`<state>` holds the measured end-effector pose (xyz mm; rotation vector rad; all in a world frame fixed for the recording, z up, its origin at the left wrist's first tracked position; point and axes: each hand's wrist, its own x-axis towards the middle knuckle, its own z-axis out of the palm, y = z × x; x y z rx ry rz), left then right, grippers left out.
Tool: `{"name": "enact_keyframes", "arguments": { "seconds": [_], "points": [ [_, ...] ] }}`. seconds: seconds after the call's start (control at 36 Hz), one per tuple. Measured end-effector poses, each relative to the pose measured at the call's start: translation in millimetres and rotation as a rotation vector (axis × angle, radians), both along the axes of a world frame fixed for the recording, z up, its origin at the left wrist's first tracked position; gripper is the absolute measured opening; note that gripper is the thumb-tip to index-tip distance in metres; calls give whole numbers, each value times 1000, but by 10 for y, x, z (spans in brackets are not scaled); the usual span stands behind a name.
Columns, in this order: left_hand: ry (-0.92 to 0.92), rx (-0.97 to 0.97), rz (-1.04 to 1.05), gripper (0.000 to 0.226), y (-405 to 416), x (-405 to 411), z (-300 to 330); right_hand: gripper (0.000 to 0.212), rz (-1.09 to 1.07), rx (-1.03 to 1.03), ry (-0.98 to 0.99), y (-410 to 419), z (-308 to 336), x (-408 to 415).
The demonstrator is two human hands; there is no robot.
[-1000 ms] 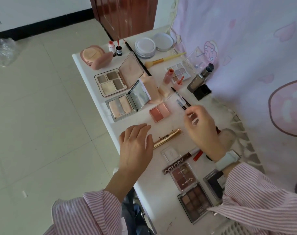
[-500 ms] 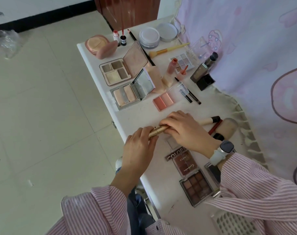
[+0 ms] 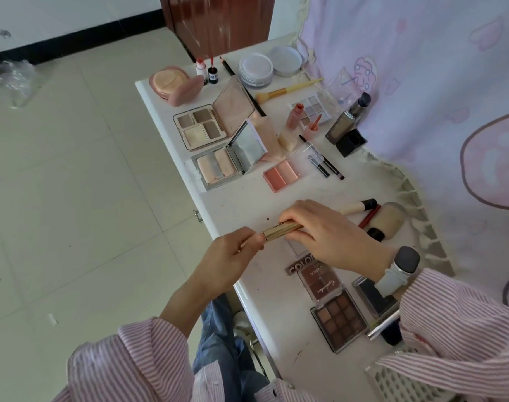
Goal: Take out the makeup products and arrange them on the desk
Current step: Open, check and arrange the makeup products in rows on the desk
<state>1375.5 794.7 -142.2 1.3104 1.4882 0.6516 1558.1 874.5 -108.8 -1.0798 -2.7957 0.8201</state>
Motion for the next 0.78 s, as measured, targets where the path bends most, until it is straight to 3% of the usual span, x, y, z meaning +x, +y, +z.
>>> {"name": "enact_keyframes", "arguments": {
  "seconds": [0.06,0.19,0.42,0.5,0.56,0.58,0.67,0.72,0.78],
  "points": [
    [26,104,90,10,12,-14,-12,19,-82,-101,-23,-8,20,-7],
    [41,258,189,12,8,-10,68,39,-109,-129,-32,-30,-1,-47],
    [145,29,154,41,58,-53,89,19,-109,-55,-2,-60,2,-74],
    [20,152,164,24,19,-76,78,21,-174,-123,-33,-46,21,-80],
    [-31,231,175,29,5,-85,54,21,-197,-187,-28,-37,22,-83],
    [-28,259,176,31,3,-90,57,21,-195,-200,-16,-41,22,-85],
    [36,255,187,7,15,-104,79,25,-151,-208,-7,-56,-1,-87],
    [33,156,210,40,12,-108,87,23,-134,-180,-8,-64,-15,-76],
    [-9,88,237,49,16,-116,110,22,-138,-156,-4,-57,-17,-62]
  ]
}}
